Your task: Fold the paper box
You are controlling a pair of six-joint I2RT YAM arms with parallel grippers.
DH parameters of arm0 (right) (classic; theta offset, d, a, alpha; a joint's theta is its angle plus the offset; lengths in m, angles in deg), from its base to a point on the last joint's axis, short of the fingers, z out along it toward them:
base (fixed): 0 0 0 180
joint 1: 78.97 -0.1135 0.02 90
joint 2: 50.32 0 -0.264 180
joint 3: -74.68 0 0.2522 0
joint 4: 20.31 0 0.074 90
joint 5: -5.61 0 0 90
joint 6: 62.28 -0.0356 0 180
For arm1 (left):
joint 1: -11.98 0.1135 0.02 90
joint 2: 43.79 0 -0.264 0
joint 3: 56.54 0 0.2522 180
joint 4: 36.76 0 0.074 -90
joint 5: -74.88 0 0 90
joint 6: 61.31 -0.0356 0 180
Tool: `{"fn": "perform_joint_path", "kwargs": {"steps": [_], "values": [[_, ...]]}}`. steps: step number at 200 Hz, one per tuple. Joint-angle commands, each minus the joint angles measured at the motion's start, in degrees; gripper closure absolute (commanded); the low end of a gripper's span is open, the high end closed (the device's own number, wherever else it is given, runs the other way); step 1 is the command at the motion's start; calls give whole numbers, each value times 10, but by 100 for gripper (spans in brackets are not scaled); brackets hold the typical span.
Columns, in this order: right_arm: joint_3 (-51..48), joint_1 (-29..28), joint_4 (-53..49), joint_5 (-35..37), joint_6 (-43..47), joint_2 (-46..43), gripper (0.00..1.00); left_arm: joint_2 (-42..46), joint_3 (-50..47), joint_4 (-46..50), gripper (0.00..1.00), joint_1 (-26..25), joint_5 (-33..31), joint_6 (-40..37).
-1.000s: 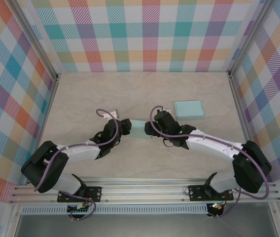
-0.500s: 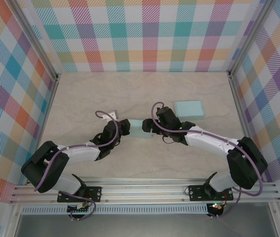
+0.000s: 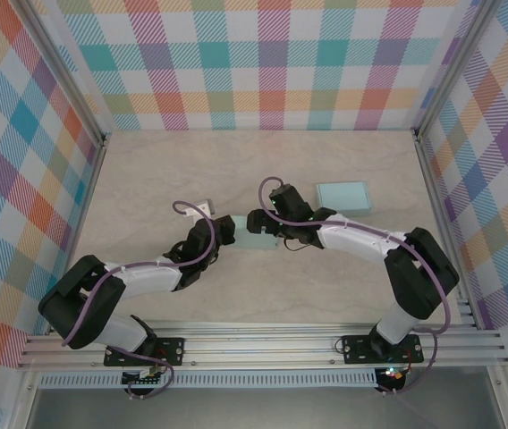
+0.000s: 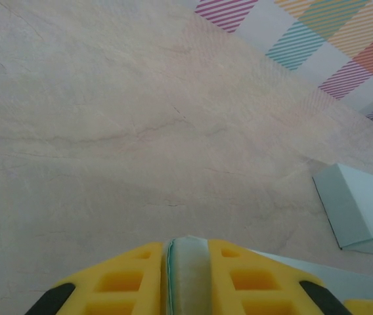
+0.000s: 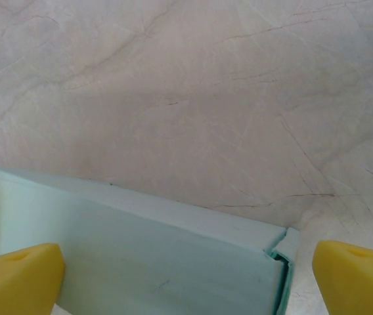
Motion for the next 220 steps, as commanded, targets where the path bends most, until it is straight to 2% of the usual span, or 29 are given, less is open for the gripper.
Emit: {"fn": "perform_joint_path", "kwargs": {"steps": [1, 18, 62, 107, 148, 173, 200, 220], "values": [[-38, 3, 4, 0, -2, -10, 9, -37, -33, 139, 83, -6, 6, -2], [-76, 10, 43, -16, -11, -25, 18, -41, -34, 139, 85, -6, 0, 1], [-166, 29, 147, -48, -43, -62, 51, -49, -38, 133, 92, -6, -1, 11], [-210, 48, 213, -82, -57, -61, 83, -49, -43, 132, 100, -6, -3, 17], [-226, 50, 242, -90, -61, -65, 86, -43, -45, 127, 100, -6, 2, 13], [-220, 50, 234, -89, -52, -67, 81, -26, -42, 122, 100, -5, 14, -13], [-204, 51, 212, -84, -39, -66, 75, 24, -17, 154, 79, -3, 20, -60], [-192, 50, 203, -84, -37, -67, 69, 67, 12, 195, 59, 1, 20, -95]]}}
